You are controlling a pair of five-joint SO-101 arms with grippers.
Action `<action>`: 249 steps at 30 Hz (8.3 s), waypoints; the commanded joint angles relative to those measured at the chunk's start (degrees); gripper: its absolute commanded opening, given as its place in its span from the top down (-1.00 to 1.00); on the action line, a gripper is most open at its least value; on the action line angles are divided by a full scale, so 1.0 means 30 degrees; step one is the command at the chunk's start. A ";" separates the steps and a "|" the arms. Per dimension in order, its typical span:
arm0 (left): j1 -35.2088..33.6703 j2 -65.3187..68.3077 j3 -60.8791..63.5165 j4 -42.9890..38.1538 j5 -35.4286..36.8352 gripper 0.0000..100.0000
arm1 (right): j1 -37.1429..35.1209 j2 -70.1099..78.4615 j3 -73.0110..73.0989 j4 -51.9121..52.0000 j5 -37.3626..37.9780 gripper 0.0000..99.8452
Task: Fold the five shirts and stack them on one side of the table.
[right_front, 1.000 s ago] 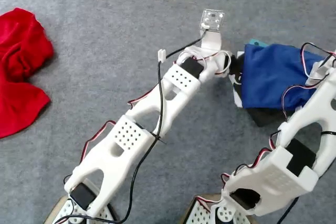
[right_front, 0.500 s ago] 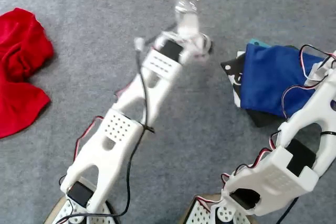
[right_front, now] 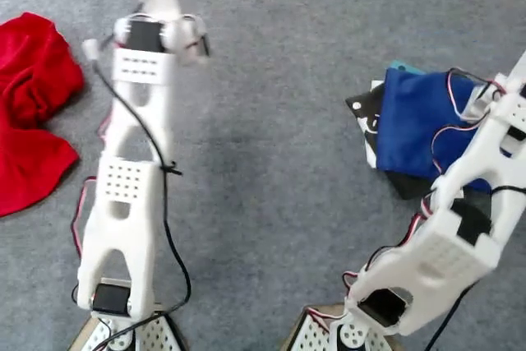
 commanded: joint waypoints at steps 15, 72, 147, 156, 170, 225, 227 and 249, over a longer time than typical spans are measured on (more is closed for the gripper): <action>-1.3143 -0.5685 -0.0777 0.0733 -0.6623 0.61 | -0.0469 0.0659 -0.8747 0.6242 -0.0176 0.96; -0.1158 -3.1297 4.2183 -0.6593 -1.3040 0.94 | -0.8352 -0.1538 -1.8828 1.2806 -0.0059 0.96; -0.8718 -3.1707 4.7985 -1.0198 -0.8117 0.45 | -1.3158 0.7194 -0.8542 0.9524 0.2491 0.96; -0.8308 -2.7018 4.7106 -1.0374 -1.0256 0.56 | -1.3597 0.9832 -0.9187 0.7414 0.2491 0.96; -0.7458 -2.7018 4.7487 -0.8938 -1.1604 0.51 | -1.3744 1.0242 -0.9656 0.7385 0.2608 0.96; -0.3414 -2.1509 4.6198 -1.1722 -0.7531 0.94 | -1.3685 1.0242 -0.9656 0.7385 0.2549 0.96; -0.3443 -2.1509 4.6198 -1.1692 -0.7502 0.94 | -1.3685 1.0242 -0.9656 0.7385 0.2549 0.96; -0.7370 -1.8549 3.8374 -1.2396 -0.7502 0.84 | -1.3744 1.0242 -0.9656 0.7385 0.2608 0.96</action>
